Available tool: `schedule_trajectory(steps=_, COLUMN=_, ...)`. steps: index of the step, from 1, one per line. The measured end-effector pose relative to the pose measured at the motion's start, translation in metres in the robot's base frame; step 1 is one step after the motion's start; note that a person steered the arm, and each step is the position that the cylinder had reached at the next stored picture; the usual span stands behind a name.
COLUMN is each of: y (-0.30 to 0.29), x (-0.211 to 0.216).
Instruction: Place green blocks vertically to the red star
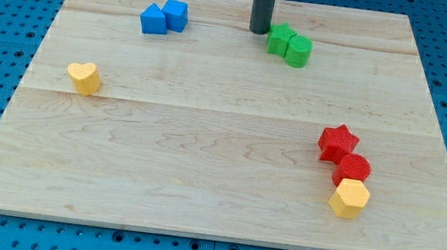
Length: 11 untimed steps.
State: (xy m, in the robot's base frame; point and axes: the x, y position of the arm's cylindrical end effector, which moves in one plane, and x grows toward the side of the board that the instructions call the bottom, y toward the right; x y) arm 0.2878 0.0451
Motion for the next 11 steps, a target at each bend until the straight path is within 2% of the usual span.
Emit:
schedule_trajectory(steps=1, y=0.049, x=0.011)
schedule_trajectory(steps=2, y=0.058, x=-0.015)
schedule_trajectory(steps=5, y=0.118, x=0.02)
schedule_trajectory(steps=6, y=0.116, x=0.06)
schedule_trajectory(steps=8, y=0.145, x=0.09)
schedule_trajectory(steps=9, y=0.134, x=0.117)
schedule_trajectory(steps=11, y=0.114, x=0.129)
